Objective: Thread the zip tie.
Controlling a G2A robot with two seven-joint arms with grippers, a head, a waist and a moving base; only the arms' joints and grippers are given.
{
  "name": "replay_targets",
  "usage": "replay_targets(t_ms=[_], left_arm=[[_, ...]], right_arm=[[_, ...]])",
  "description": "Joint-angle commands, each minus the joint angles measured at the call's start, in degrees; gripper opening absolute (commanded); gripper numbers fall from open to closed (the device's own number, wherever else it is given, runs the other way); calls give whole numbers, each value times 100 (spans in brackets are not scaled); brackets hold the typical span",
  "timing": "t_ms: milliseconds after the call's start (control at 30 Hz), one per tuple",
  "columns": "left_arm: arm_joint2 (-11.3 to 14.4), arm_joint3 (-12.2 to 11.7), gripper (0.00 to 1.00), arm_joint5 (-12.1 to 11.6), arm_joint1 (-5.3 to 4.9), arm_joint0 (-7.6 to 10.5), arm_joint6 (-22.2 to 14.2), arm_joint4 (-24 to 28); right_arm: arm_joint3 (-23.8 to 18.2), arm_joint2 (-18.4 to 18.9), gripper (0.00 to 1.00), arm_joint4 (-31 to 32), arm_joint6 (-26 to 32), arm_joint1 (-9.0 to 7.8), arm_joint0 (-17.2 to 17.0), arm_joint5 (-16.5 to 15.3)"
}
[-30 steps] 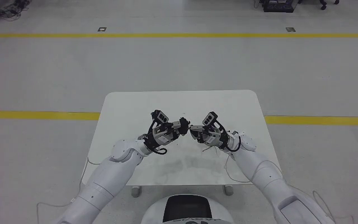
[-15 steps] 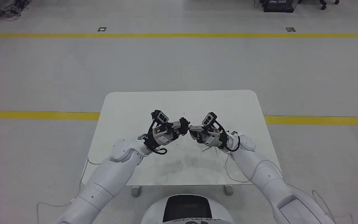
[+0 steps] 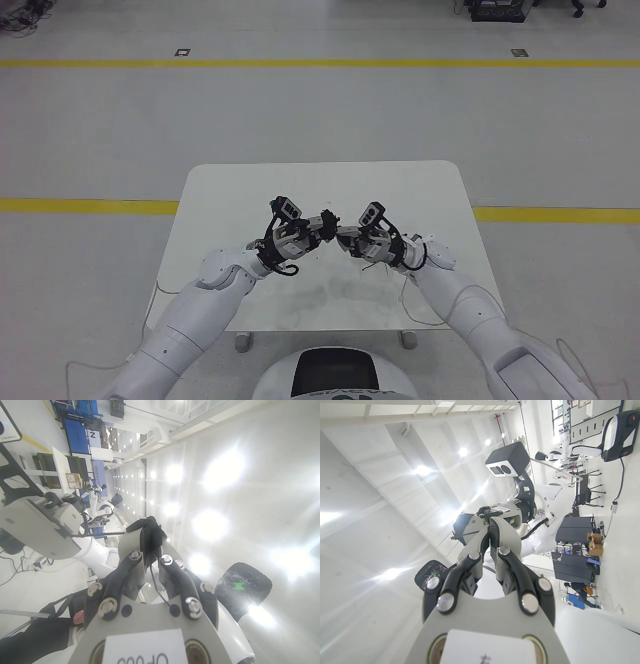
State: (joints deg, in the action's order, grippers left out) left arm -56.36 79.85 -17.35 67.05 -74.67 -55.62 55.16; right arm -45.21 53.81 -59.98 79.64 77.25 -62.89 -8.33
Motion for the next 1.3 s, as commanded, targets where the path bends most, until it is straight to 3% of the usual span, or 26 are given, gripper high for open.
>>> replay_targets(t_ms=[0,1033,1167,1267], left_arm=[[0,0,0,0,0,0,0,0],[0,0,0,0,0,0,0,0],[0,0,0,0,0,0,0,0],[0,0,0,0,0,0,0,0]], right_arm=[[13,-4,0,9,0,5,6,9],[457,-88,0,245,-52,121,133,84],[572,87,0,117,-3,99,146,-50],[413,336,0,-47,0,12,69,-157]])
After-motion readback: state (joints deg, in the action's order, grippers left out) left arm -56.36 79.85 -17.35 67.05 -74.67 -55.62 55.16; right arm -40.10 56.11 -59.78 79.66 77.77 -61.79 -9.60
